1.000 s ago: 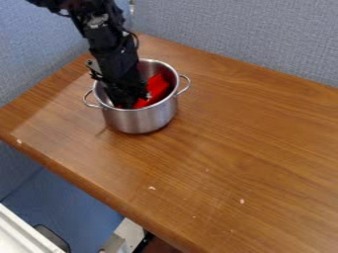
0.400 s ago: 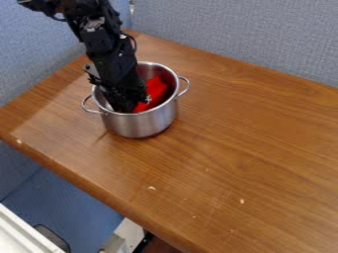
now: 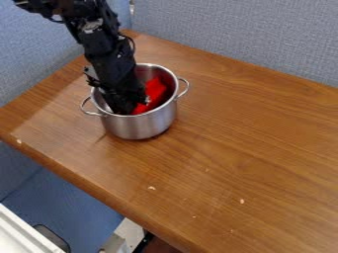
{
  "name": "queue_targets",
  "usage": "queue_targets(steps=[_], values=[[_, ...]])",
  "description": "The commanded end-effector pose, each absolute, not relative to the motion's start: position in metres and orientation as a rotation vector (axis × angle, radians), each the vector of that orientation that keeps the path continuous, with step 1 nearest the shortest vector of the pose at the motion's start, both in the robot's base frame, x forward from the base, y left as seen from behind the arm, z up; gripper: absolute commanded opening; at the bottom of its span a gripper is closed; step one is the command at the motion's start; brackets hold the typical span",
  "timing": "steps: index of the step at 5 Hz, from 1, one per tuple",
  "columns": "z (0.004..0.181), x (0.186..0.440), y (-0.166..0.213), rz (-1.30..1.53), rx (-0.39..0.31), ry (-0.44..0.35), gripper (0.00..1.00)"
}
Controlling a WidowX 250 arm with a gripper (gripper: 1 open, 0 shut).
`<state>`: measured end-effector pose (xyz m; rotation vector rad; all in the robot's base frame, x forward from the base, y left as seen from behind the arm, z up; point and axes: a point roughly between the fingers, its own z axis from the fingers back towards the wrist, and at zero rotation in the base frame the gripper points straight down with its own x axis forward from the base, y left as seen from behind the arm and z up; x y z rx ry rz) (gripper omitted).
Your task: Move the red object from the metal pot to the table
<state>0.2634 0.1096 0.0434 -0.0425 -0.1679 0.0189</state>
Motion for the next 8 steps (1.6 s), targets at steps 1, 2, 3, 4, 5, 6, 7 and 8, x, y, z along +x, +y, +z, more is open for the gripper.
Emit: queue_targets(steps=[1,2,3,4,5,6,7,8], values=[[0.026,0.238,0.103,0.074,-0.089,-0.081,0.0],[0.026,0.236,0.105,0.088,-0.085,-0.08,0.0],[0.026,0.235,0.107,0.1,-0.084,-0.078,0.0],[0.027,0.234,0.108,0.11,-0.082,-0.075,0.0],[0.028,0.239,0.104,0.114,-0.094,-0.077,1.0],[0.029,0.243,0.1,0.116,-0.103,-0.079,1.0],[0.035,0.246,0.099,0.121,-0.096,-0.094,1.0],[0.035,0.247,0.099,0.126,-0.1,-0.098,0.0]])
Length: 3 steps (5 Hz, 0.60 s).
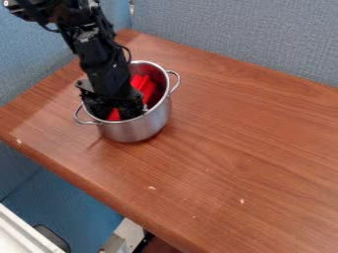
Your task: Move the red object from the metal pot to the table
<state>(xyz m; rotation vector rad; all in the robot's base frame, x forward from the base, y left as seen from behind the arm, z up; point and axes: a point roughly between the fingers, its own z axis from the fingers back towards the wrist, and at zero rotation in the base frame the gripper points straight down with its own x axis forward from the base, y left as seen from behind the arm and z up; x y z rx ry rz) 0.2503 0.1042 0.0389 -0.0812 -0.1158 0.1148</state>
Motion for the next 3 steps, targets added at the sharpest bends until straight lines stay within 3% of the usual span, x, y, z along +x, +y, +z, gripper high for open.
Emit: queue_targets(steps=[1,2,3], values=[[0.0378,0.2472,0.098,0.134,-0.104,-0.102,0.0],[0.0401,0.2477,0.0964,0.141,-0.105,-0.1,1.0],[0.0419,0.2481,0.0953,0.148,-0.11,-0.103,0.0]])
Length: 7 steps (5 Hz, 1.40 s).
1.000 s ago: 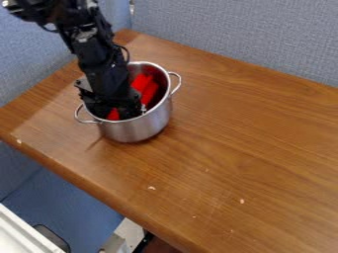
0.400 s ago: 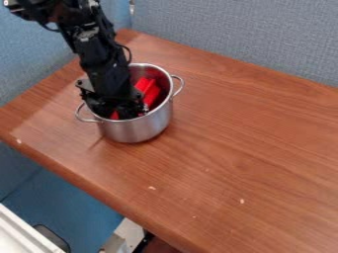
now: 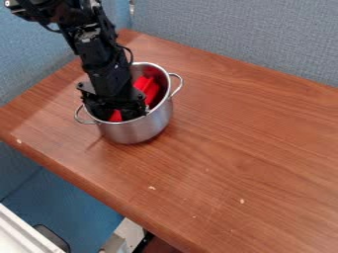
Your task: Move the red object from the metal pot to the table
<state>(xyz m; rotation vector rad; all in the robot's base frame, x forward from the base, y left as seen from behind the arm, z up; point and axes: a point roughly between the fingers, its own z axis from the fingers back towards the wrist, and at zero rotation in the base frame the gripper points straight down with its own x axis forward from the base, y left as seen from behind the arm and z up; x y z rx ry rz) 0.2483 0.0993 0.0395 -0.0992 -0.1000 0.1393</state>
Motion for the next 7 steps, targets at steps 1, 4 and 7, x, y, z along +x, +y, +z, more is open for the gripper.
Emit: queue_targets(steps=[1,4,7], values=[[0.045,0.249,0.094,0.155,-0.115,-0.108,0.0],[0.052,0.249,0.091,0.174,-0.119,-0.111,0.0],[0.057,0.25,0.089,0.19,-0.112,-0.111,0.0]])
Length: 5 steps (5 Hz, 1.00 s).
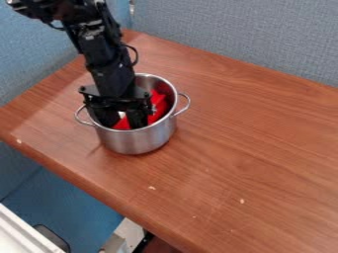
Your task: Move the red object from the metal pot to the table
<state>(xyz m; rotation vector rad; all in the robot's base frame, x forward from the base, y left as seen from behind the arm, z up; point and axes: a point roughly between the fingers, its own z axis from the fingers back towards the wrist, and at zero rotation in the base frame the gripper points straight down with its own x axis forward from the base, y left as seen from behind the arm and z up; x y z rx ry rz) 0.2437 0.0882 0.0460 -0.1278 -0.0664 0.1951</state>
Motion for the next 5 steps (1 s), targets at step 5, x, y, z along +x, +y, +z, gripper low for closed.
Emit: queue_targets(steps=[5], values=[[0.122,0.255,0.09,0.193,-0.182,-0.203,0.0]])
